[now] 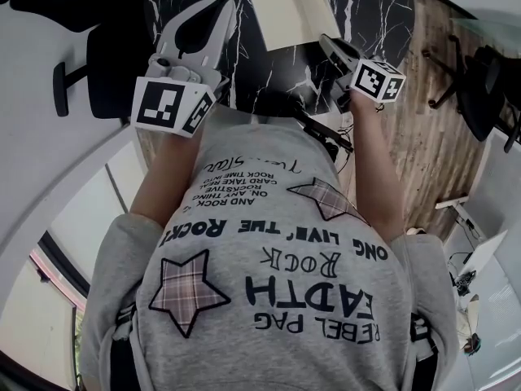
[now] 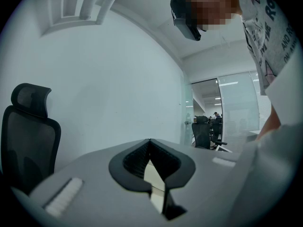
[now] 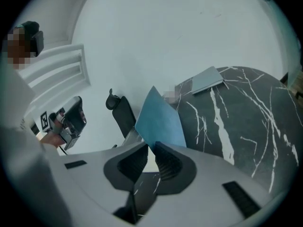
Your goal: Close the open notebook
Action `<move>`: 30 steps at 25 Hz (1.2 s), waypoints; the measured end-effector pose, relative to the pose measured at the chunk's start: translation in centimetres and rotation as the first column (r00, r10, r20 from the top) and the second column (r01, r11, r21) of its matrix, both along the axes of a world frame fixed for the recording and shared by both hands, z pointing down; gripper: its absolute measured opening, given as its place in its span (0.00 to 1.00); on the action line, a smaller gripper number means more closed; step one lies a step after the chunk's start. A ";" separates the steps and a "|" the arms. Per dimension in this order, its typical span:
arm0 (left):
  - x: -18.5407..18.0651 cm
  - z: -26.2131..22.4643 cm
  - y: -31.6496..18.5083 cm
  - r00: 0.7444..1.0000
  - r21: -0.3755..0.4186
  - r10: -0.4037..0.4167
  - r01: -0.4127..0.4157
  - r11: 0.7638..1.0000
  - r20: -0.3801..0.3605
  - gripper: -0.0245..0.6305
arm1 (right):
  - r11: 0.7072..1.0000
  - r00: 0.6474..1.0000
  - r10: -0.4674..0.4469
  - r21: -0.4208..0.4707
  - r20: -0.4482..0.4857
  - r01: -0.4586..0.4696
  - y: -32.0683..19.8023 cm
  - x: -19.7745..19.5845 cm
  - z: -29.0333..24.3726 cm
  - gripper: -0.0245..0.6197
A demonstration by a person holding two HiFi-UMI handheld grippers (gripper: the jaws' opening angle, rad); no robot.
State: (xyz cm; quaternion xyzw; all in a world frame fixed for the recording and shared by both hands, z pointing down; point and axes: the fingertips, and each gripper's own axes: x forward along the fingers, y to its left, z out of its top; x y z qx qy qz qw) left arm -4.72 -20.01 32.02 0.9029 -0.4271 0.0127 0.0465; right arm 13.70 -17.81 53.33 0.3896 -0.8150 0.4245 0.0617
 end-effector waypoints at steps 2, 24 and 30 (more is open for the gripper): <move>-0.1 0.0 0.0 1.000 0.000 -0.002 0.002 1.000 -0.001 0.05 | 1.000 1.000 -0.025 0.007 -0.013 0.025 0.1 -0.7 -0.1 0.08; -1.8 0.3 0.3 0.999 -0.010 -0.030 0.030 1.000 -0.011 0.05 | 0.910 0.899 -0.413 -0.116 -0.148 0.398 2.3 -8.1 4.3 0.27; -2.2 0.3 0.4 0.999 -0.011 -0.039 0.039 0.999 -0.010 0.05 | 0.879 0.862 -0.473 -0.163 -0.183 0.448 2.7 -9.1 5.7 0.32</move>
